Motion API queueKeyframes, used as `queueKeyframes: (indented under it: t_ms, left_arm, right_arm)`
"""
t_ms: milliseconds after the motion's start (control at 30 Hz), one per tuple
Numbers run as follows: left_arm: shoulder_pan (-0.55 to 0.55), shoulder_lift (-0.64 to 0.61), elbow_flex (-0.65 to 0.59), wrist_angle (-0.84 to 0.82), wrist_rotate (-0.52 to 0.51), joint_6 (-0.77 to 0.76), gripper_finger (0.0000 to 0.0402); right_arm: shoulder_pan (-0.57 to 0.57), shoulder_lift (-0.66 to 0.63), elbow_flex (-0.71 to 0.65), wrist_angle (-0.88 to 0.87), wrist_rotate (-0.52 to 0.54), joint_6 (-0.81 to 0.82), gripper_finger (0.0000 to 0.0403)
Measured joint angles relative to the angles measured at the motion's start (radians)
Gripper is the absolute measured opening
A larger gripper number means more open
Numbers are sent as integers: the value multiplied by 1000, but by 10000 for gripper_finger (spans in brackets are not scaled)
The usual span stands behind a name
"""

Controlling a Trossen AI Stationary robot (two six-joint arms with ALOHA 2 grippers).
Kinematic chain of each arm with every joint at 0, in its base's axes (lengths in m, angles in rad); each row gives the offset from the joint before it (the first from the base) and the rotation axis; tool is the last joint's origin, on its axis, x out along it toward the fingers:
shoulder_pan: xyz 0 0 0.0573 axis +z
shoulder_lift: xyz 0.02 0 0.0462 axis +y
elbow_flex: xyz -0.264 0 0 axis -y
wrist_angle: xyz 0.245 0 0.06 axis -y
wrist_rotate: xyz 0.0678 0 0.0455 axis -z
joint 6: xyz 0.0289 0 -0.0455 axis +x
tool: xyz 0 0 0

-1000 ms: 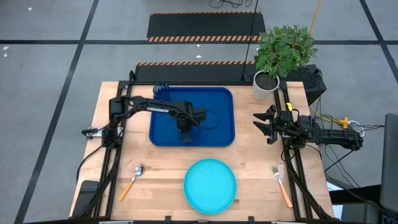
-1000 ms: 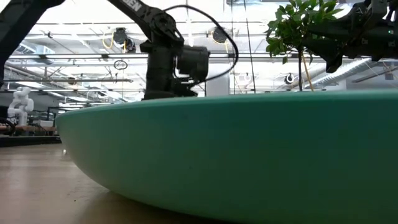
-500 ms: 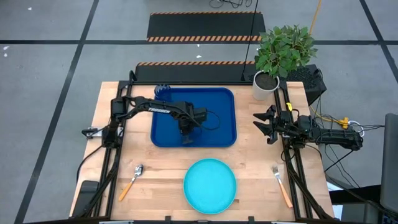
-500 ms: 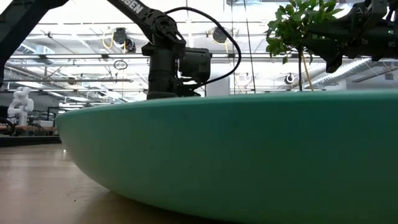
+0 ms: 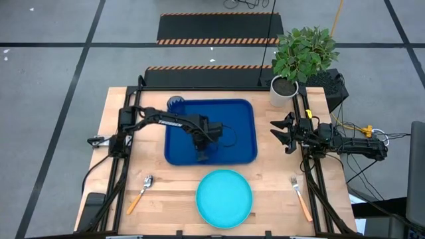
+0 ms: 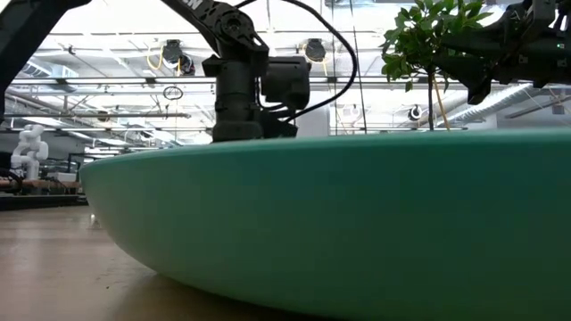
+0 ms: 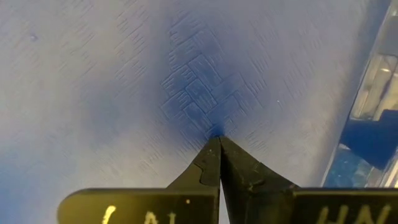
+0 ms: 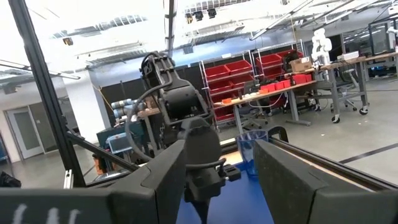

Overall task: Pick and place plate/cup/fork/spoon on tray
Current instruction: Adjust the serving tray on the table

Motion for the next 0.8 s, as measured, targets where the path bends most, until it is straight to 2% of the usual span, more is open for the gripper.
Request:
queueKeyframes:
  t_ms: [800]
  left_arm:
    - [-121,1,-1,54,2,-95,1]
  right_arm:
    - [0,0,0,0,0,0,183]
